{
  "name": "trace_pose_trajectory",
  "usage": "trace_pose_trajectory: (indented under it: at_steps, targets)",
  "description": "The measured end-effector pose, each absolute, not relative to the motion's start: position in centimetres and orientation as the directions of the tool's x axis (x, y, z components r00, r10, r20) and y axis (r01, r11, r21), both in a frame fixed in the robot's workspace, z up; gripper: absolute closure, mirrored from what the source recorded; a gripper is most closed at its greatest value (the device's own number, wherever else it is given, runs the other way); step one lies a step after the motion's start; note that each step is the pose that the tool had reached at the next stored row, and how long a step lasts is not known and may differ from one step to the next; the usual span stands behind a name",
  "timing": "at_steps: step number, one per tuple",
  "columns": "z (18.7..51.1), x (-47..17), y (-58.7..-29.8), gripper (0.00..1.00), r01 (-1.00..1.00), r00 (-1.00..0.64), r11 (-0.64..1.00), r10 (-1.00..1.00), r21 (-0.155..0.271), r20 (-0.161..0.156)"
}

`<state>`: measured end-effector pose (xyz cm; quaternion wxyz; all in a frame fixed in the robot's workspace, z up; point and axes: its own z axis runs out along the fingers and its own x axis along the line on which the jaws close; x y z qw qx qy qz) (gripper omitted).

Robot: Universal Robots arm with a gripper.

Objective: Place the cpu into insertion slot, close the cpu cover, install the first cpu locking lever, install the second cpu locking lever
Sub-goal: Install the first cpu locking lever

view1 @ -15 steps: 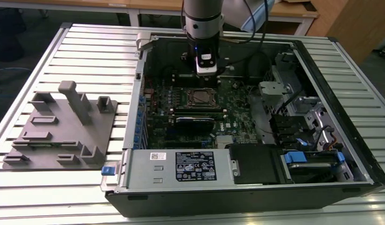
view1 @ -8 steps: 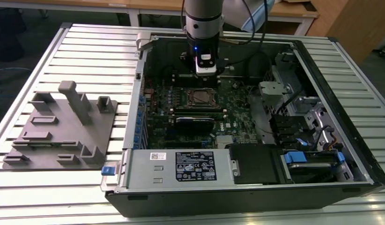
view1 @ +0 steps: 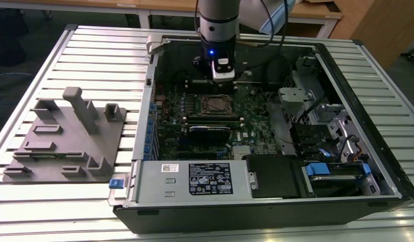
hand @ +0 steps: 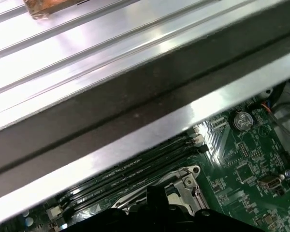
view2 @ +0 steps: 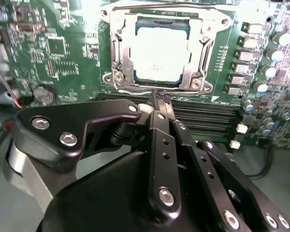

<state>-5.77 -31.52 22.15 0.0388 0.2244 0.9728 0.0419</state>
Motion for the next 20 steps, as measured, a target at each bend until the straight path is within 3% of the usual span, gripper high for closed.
trace_pose_trajectory:
  at_steps: [7, 12, 20]
  targets:
    - [22.13, -5.77, -31.51, 0.89, 0.340, -0.936, 0.936, 0.346, 0.095, -0.058]
    - [22.12, -5.76, -31.52, 0.89, 0.316, -0.945, 0.948, 0.318, 0.034, -0.080]
    - [22.04, -5.74, -31.52, 0.89, 0.223, -0.971, 0.974, 0.225, 0.032, -0.080]
